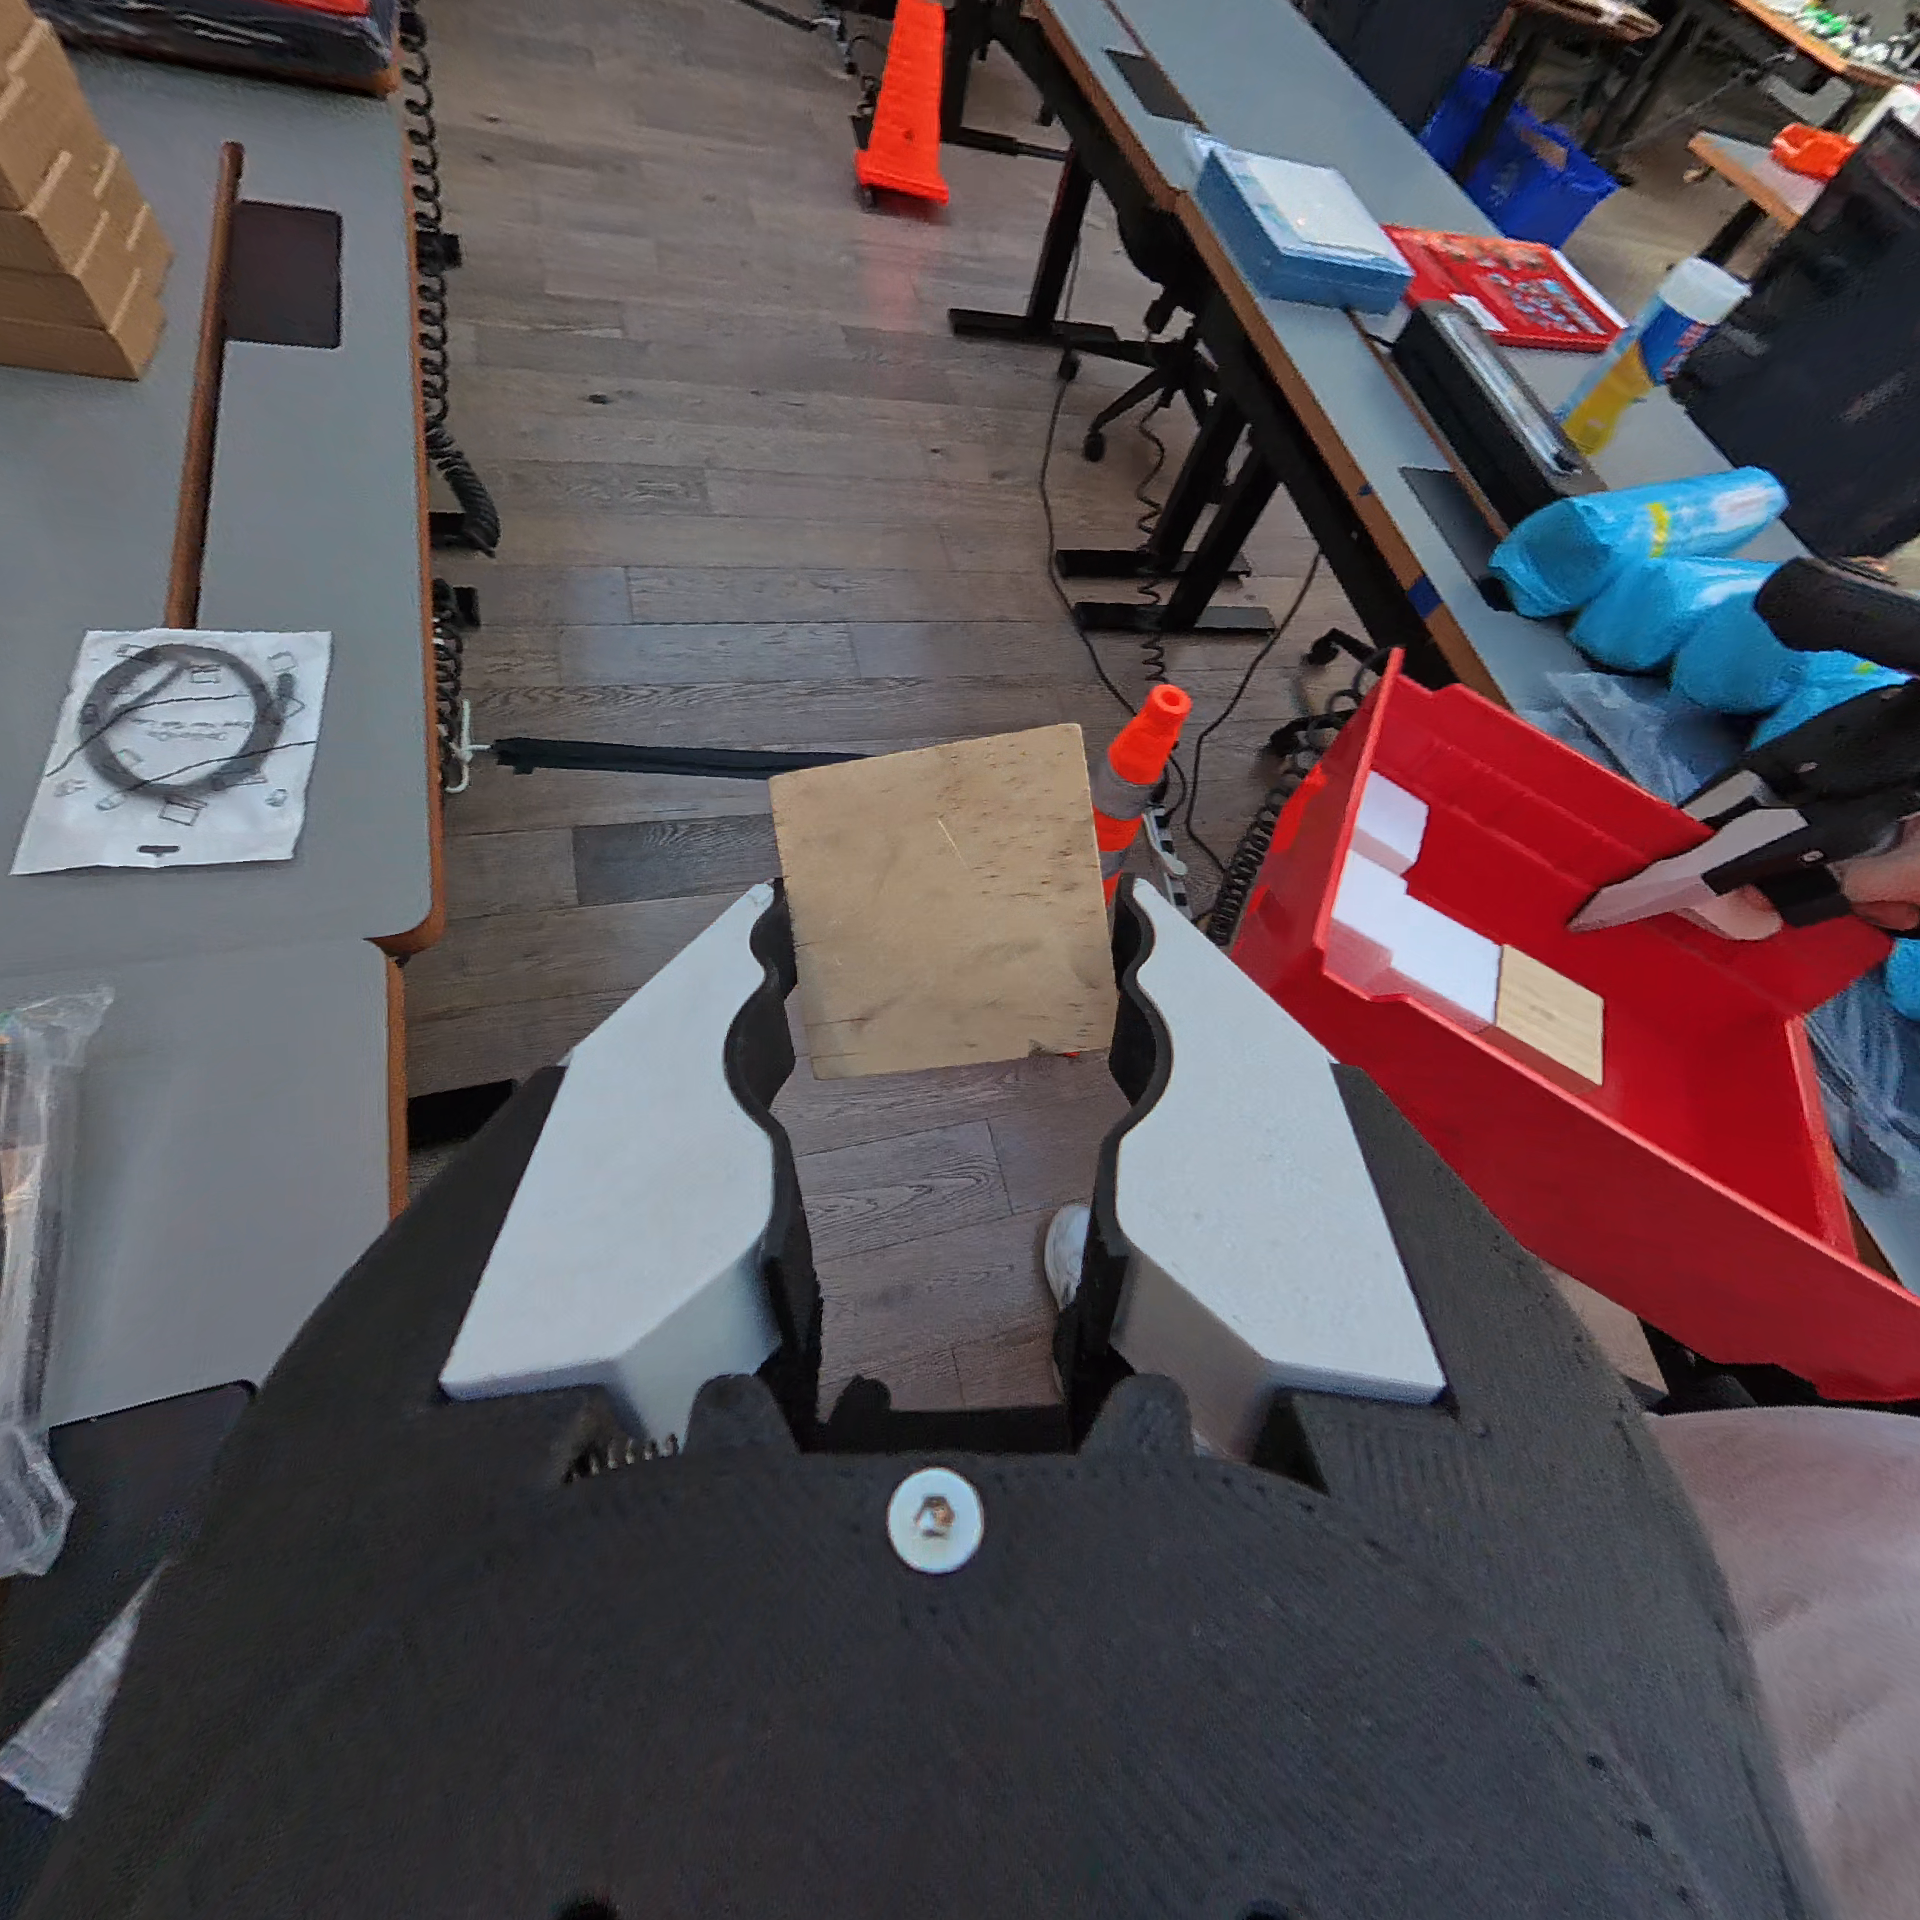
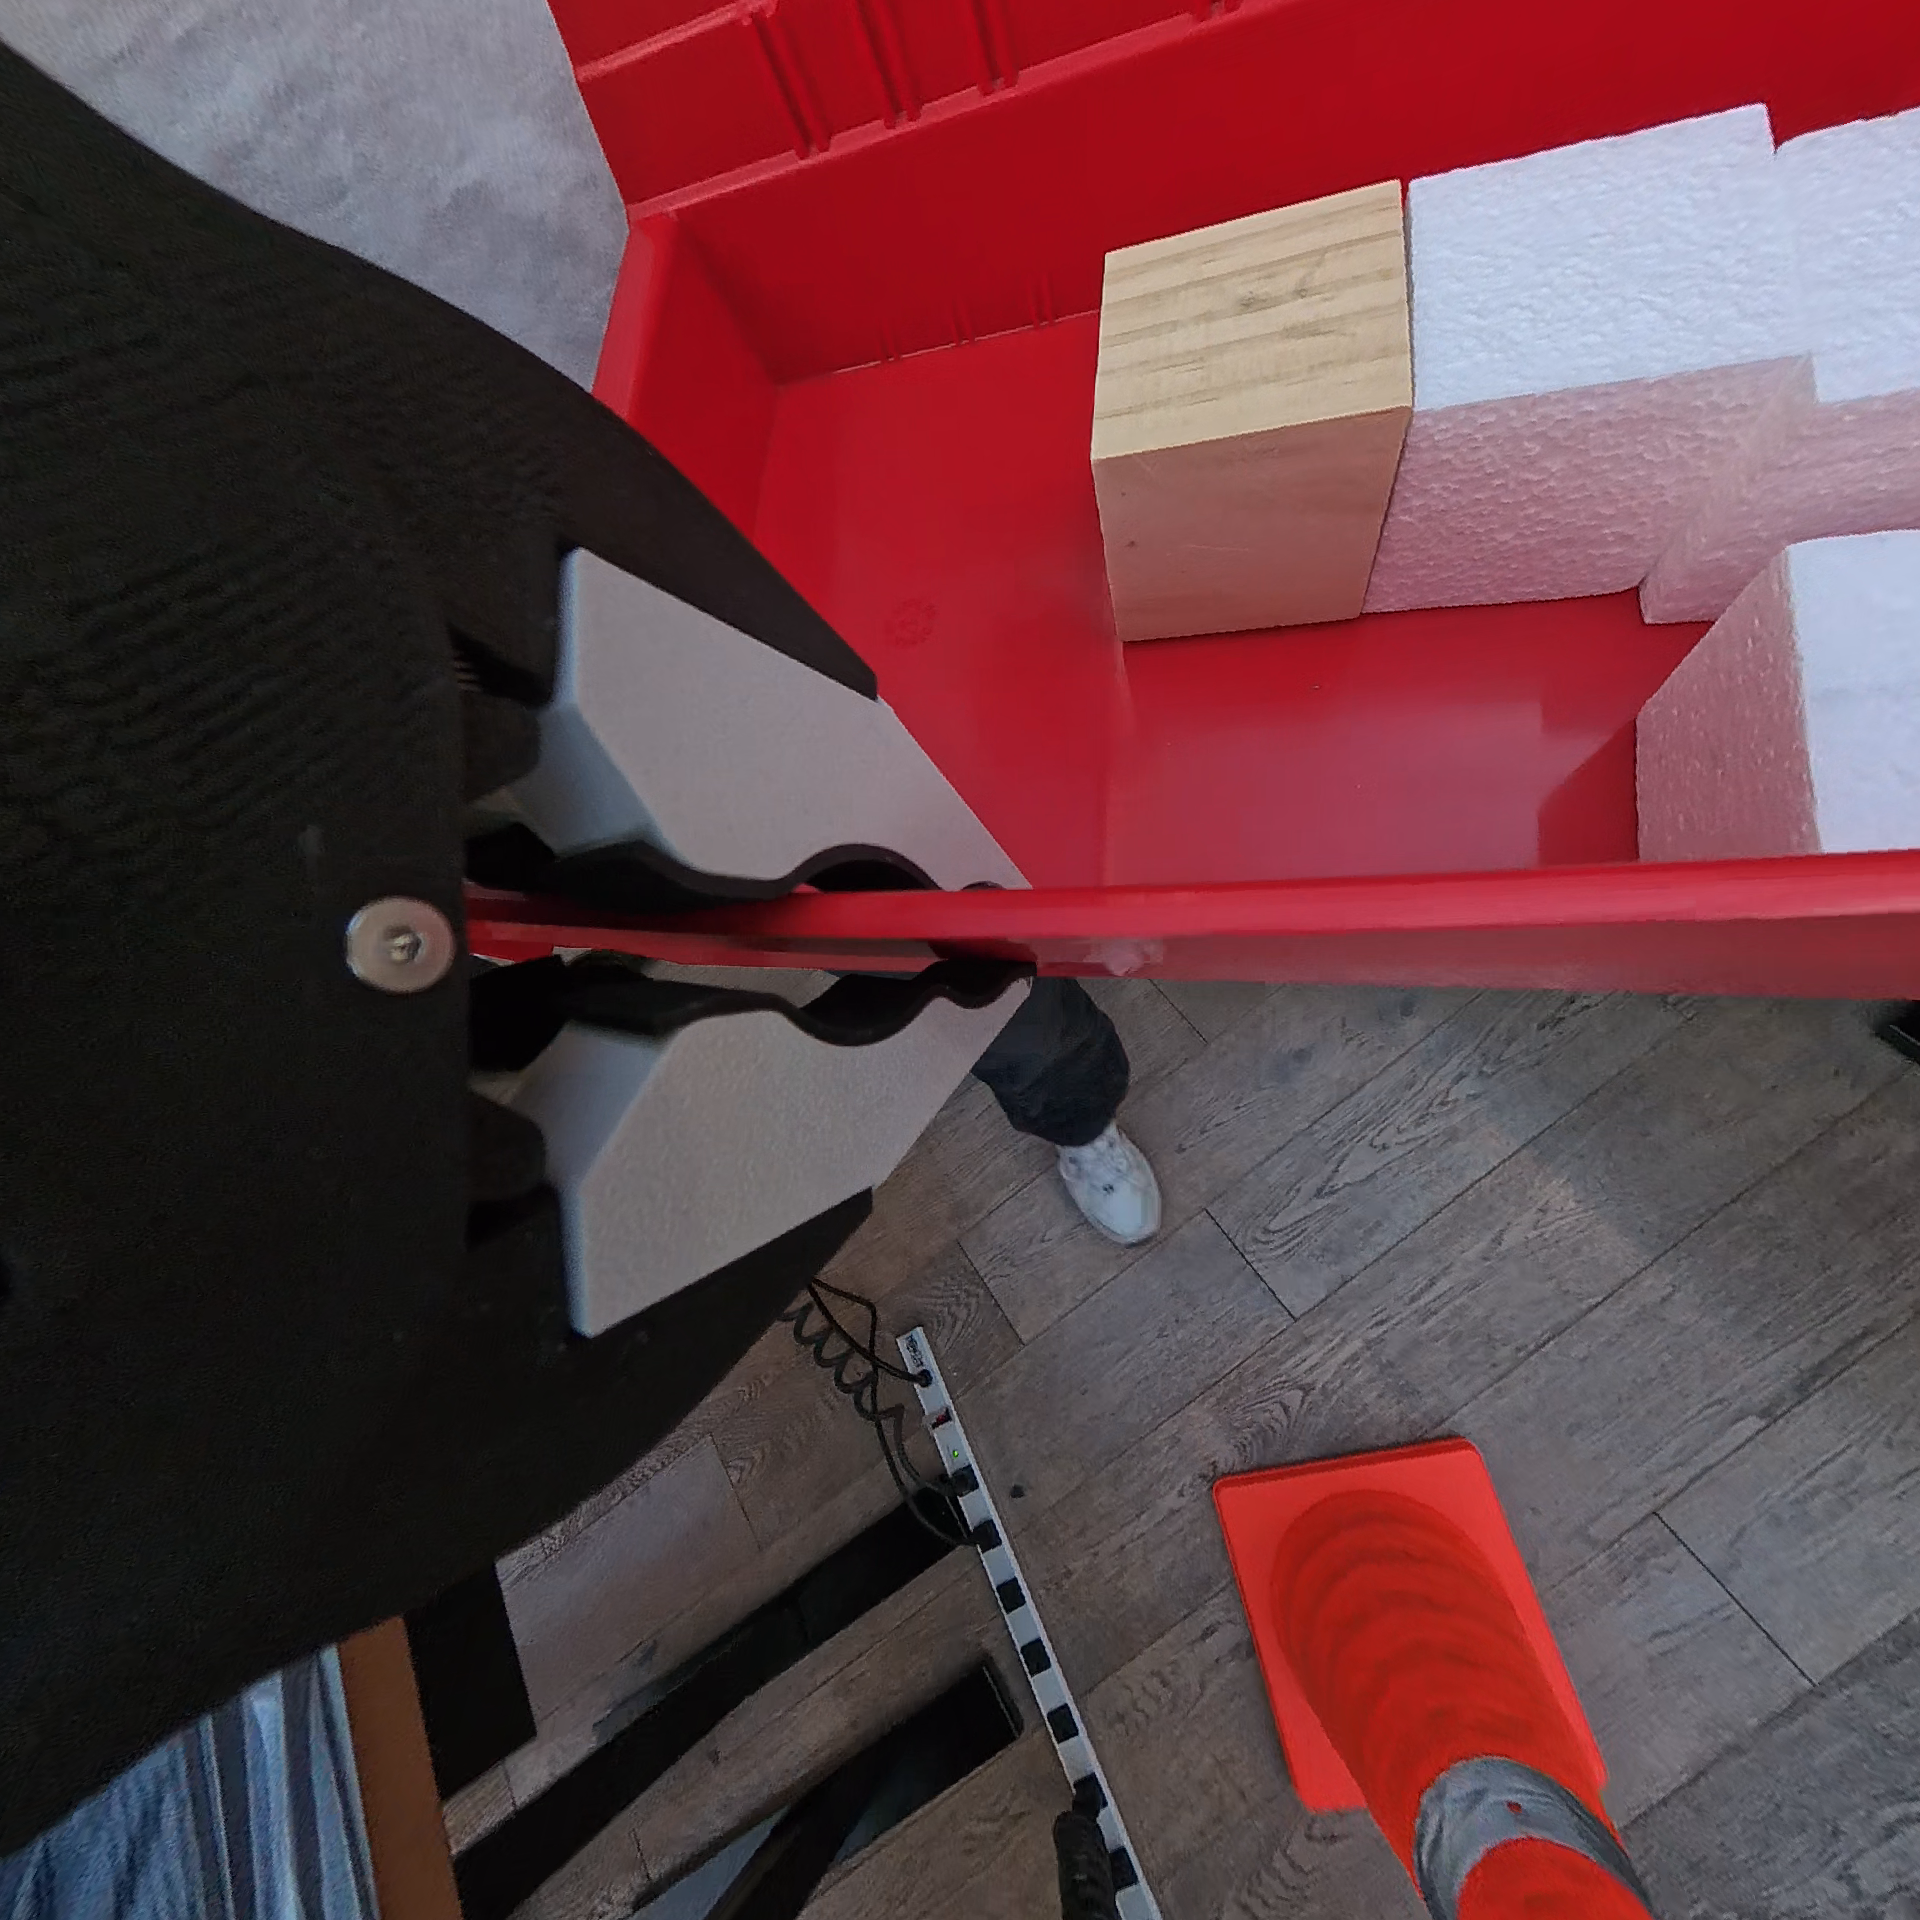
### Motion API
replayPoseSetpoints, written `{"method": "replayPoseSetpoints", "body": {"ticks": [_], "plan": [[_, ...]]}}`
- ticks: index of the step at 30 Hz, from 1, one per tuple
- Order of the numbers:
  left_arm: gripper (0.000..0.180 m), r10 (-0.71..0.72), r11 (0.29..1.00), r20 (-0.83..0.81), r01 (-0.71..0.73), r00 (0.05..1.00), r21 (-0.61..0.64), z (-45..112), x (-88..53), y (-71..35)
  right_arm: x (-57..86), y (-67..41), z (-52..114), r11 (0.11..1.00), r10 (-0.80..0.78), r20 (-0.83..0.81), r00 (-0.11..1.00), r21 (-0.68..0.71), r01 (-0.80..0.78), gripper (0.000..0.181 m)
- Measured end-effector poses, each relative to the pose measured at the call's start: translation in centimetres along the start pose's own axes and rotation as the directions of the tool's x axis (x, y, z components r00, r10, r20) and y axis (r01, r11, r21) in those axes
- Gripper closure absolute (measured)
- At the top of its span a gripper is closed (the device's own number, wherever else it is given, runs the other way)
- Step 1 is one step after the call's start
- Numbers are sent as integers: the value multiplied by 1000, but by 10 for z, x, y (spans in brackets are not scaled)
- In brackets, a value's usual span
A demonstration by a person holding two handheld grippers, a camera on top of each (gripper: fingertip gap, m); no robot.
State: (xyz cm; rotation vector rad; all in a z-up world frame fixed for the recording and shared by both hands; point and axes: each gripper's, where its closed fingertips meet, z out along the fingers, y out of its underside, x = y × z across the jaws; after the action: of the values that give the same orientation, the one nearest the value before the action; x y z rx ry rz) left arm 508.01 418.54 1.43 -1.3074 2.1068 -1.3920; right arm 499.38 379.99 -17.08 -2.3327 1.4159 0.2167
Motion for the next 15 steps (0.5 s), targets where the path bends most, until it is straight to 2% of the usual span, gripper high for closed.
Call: {"method": "replayPoseSetpoints", "body": {"ticks": [8, 15], "plan": [[120, -199, 980, 187, 198, 962, 23, 143, -173, -44, 139, -215, 45, 990, -125, 3, 992, -72, 125, 178], [119, -316, 926, 372, 369, 873, -78, 249, -328, -27, 214, -396, 89, 967, -208, 0, 978, -154, 205, 178]]}}
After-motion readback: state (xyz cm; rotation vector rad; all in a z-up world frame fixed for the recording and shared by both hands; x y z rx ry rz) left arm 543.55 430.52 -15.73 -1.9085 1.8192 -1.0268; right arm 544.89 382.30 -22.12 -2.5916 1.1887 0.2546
